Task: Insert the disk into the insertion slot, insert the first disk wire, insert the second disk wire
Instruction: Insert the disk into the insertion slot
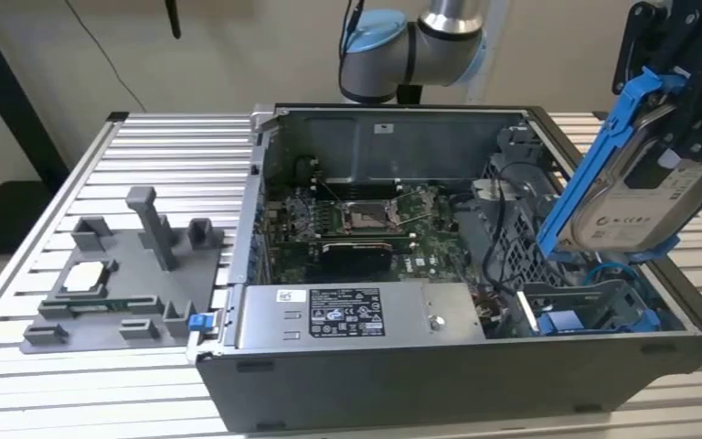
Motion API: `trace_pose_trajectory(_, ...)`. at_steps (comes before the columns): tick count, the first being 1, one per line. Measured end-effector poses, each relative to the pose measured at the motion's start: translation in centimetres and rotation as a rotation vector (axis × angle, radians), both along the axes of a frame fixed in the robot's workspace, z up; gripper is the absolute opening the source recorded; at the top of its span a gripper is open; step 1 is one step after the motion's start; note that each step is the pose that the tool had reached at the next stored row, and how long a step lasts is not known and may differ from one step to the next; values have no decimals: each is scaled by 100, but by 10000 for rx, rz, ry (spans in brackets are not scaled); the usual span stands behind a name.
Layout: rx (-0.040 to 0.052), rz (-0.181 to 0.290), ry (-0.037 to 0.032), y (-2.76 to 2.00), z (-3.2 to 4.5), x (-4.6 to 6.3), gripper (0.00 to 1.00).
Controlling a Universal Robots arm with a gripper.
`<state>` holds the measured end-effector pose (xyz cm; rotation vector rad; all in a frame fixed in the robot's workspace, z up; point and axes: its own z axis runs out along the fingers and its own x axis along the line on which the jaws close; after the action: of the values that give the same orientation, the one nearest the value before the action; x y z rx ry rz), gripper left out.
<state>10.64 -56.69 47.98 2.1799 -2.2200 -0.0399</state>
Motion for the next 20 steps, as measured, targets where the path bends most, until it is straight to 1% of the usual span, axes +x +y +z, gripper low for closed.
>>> trace_pose_trajectory(6, 0, 0, 0, 0, -12, 0, 0)
trace_pose_trajectory(10, 0, 0, 0, 0, -32, 0, 0)
trace_pose_trajectory(20, 2, 0, 0, -5, -141, 20, 0)
